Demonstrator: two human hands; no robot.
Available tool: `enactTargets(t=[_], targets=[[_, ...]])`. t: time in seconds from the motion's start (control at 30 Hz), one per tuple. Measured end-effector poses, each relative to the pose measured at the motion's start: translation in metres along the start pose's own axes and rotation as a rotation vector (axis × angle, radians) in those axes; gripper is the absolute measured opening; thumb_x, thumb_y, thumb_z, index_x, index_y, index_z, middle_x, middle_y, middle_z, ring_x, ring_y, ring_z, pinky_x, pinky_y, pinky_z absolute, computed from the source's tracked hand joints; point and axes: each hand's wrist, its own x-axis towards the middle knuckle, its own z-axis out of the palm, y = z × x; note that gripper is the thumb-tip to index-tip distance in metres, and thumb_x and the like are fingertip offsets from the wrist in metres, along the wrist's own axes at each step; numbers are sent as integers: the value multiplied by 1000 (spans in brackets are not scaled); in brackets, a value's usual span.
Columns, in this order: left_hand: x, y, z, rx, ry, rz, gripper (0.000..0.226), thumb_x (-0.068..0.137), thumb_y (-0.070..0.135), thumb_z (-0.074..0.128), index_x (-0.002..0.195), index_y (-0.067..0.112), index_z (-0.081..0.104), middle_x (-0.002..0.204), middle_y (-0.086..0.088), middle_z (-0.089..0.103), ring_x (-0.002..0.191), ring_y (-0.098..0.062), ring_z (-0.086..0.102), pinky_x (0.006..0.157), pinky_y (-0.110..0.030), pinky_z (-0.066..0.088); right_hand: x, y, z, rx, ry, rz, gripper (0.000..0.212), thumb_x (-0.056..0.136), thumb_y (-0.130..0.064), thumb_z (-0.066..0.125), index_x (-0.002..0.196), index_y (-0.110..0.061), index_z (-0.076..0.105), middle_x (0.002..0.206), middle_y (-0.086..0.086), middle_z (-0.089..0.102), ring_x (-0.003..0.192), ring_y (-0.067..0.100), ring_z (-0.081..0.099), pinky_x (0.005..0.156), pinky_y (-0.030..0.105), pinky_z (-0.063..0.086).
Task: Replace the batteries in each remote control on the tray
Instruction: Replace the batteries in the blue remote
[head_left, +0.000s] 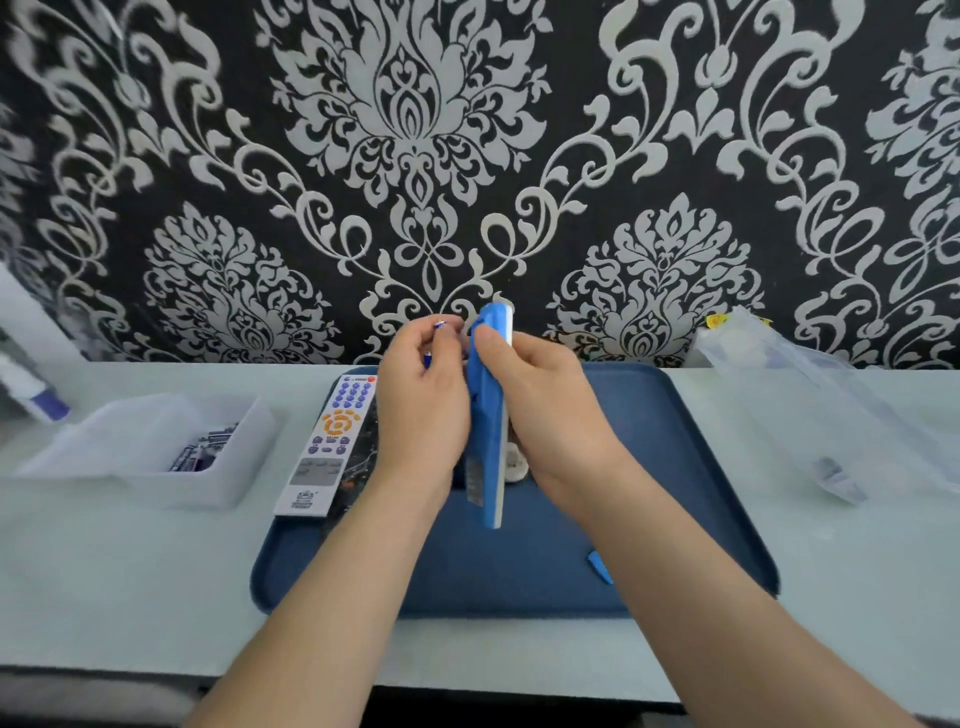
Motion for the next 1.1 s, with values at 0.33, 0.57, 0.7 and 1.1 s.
enactTargets(t=[0.33,0.57,0.7,1.1], targets=[[54,-11,-132,753,282,226,29,99,11,35,112,16,59,87,-5,60,98,-35,52,75,-36,35,4,6,69,-42,-133,195,24,99,-32,49,86,-12,54,82,12,56,64,19,56,66,35,46],[70,-36,-160,951,87,-99,37,96,12,39,130,14,55,134,-15,55,124,-36,46,102,-42,37,4,10,77,-16,-140,249,29,99,-35,50,91,-9,60,81,8,63,67,20,60,68,36,49],[52,-6,-127,604,109,179,30,94,11,46,107,23,69,109,5,69,105,-13,60,88,-27,44,7,13,64,147,-96,335,38,97,-33,50,115,-2,62,80,10,68,67,20,64,75,41,54],[-3,9,19,40,-448,114,16,94,20,58,105,22,69,96,-2,72,77,-6,66,71,-27,55,-16,-20,-63,-19,-50,134,22,97,-12,50,84,0,63,73,19,64,59,25,64,54,32,56]])
